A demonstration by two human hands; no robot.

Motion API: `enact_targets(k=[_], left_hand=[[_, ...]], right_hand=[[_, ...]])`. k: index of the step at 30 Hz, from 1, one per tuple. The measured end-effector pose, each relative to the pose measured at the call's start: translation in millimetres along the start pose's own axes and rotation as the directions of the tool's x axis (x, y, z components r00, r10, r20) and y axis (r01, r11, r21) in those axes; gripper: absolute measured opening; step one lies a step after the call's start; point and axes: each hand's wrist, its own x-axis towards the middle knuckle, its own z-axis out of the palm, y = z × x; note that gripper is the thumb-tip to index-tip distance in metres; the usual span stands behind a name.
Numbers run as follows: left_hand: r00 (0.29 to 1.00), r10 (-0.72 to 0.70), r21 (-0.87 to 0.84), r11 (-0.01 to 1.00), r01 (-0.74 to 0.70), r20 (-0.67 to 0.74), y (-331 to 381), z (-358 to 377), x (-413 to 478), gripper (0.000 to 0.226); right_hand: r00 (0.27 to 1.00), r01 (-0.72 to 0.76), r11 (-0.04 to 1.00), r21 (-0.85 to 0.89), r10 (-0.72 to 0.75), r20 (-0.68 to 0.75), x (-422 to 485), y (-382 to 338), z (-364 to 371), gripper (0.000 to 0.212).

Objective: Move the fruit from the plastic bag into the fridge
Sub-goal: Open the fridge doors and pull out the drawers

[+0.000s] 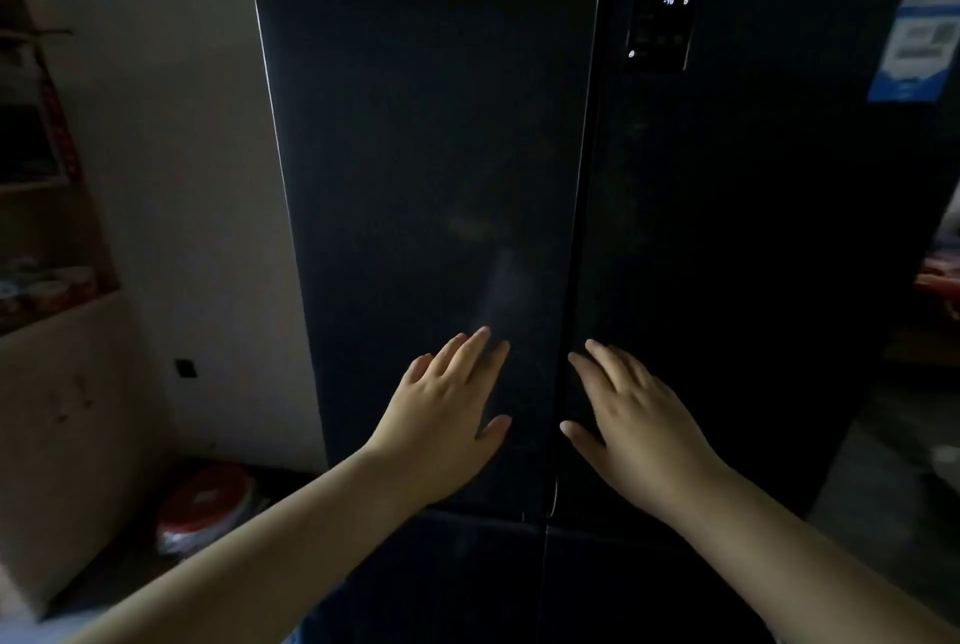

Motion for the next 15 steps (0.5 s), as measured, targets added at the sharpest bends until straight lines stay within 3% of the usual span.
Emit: enact_targets(k=[11,15], left_hand=[[0.995,0.104,0.025,0.994,-0.104,-0.01,-42.2,85.7,88.5,0.074],[0.979,0.171,0.102,0.982,-0.16,-0.113,-59.1,128.5,110.6,0.079]], right_hand=[[0.996,-0.091,0.996,-0.01,0.091,0.003,78.5,30.4,58.1,0.078],[0.995,-0.1,0.994,-0.054,0.1,-0.018,103.4,33.5,88.3,0.081]])
